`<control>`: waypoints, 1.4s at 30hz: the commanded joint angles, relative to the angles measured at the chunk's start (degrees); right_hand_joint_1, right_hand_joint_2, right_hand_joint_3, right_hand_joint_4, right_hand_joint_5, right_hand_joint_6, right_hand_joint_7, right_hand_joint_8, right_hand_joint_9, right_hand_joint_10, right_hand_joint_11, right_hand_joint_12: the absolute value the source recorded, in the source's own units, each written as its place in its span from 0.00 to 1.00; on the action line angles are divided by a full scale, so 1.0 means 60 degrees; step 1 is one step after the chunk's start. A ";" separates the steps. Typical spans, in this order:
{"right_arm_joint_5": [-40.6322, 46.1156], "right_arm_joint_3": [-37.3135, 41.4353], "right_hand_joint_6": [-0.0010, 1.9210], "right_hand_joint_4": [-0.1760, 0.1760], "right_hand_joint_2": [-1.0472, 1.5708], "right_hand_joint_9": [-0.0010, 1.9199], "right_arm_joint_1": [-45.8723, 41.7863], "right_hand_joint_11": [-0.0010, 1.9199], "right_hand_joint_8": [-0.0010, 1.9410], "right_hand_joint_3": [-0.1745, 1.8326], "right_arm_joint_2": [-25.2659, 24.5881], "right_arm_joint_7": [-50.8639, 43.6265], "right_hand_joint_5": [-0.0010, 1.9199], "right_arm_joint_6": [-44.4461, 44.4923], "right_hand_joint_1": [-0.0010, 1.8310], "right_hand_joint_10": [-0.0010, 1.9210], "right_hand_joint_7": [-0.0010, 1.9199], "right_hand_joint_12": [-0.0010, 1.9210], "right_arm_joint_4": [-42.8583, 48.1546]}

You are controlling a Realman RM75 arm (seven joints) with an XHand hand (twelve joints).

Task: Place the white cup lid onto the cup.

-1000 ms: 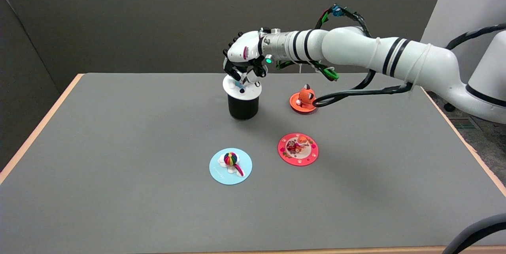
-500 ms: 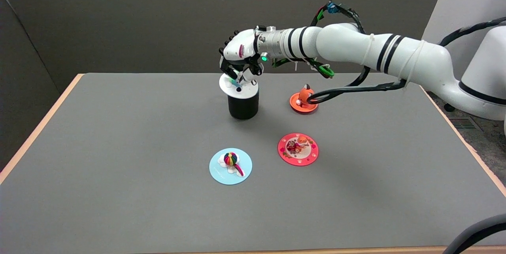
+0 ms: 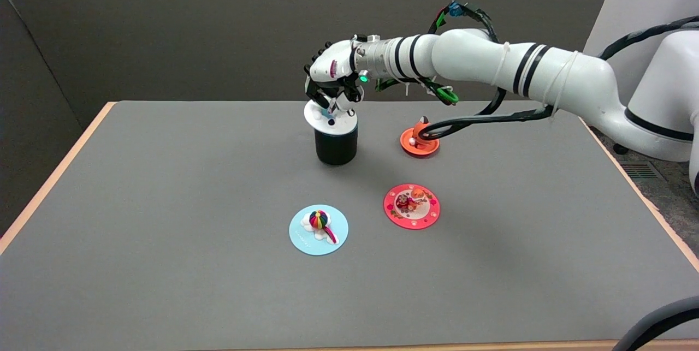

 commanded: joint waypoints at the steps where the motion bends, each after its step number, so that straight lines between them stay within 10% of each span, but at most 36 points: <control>1: 0.0153 -0.0138 0.74 0.56 0.86 0.29 0.0158 0.20 0.82 0.19 -0.0301 -0.0010 0.36 -0.0153 0.61 0.62 0.34 0.67 0.0781; 42: 0.0486 -0.0072 0.75 0.57 0.86 0.28 -0.0151 0.19 0.83 0.18 -0.0231 -0.0010 0.36 -0.0166 0.60 0.62 0.32 0.66 0.0870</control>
